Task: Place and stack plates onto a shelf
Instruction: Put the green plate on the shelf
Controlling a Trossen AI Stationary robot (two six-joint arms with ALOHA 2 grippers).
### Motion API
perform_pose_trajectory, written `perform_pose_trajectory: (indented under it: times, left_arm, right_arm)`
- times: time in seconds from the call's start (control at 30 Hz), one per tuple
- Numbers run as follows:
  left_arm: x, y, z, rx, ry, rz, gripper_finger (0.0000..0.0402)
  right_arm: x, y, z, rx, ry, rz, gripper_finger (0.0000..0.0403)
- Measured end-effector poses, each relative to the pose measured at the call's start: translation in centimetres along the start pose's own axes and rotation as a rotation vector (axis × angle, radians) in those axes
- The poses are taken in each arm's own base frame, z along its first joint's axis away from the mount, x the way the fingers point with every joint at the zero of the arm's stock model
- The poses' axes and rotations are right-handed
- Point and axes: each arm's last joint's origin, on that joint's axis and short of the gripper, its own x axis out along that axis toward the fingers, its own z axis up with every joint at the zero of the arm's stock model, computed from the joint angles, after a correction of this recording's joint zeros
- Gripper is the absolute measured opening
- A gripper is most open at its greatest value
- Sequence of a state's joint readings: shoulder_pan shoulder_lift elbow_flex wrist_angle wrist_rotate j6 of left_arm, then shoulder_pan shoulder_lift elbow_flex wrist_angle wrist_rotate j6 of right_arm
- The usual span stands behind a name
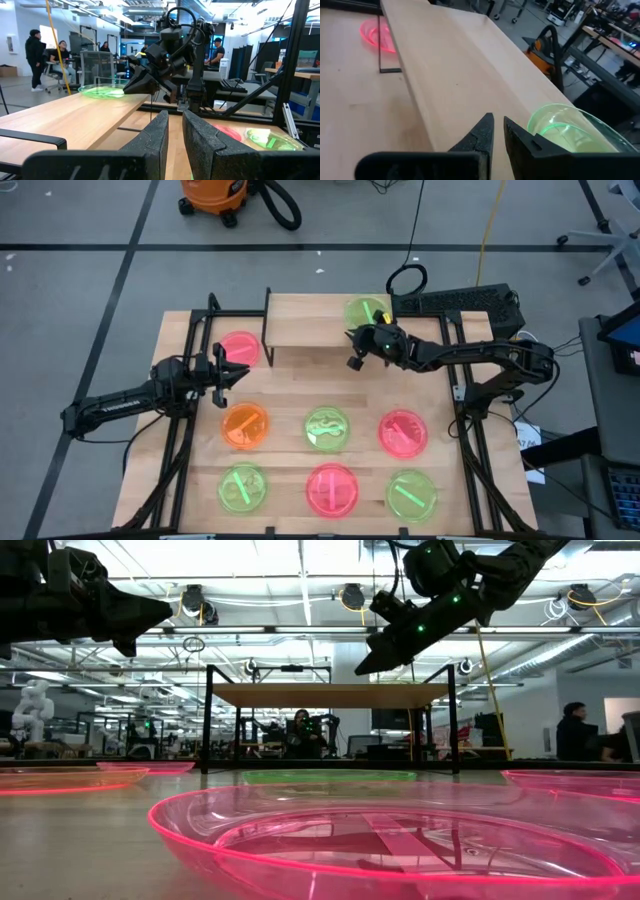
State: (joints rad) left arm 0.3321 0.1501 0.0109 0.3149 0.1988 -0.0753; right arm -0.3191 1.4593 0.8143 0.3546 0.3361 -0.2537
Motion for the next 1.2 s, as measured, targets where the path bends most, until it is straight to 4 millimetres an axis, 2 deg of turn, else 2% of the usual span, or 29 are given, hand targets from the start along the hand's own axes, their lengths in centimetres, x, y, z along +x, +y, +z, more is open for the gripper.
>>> perform_pose_trajectory:
  times: [0.17,0.3,0.53,0.73,0.9,1.2]
  left_arm:
    - [0.0,0.0,0.0,0.0,0.0,0.0,0.0062]
    - [0.0,0.0,0.0,0.0,0.0,0.0,0.0062]
    - [0.0,0.0,0.0,0.0,0.0,0.0,0.0062]
    - [0.0,0.0,0.0,0.0,0.0,0.0,0.0062]
    - [0.0,0.0,0.0,0.0,0.0,0.0,0.0062]
    - [0.0,0.0,0.0,0.0,0.0,0.0,0.0062]
  right_arm:
    - [0.0,0.1,-0.1,-0.052,0.015,-0.016,0.003]
    - [-1.0,0.2,0.3,-0.146,0.025,-0.032,0.0037]
    - [-3.9,0.5,0.9,-0.252,0.105,-0.092,0.0115]
    - [-4.2,0.1,-0.1,-0.29,0.221,-0.131,0.016]
    - [-3.7,-0.1,-0.7,-0.264,0.264,-0.14,0.0163]
    - [-2.8,-0.8,-1.3,-0.256,0.296,-0.165,0.0142]
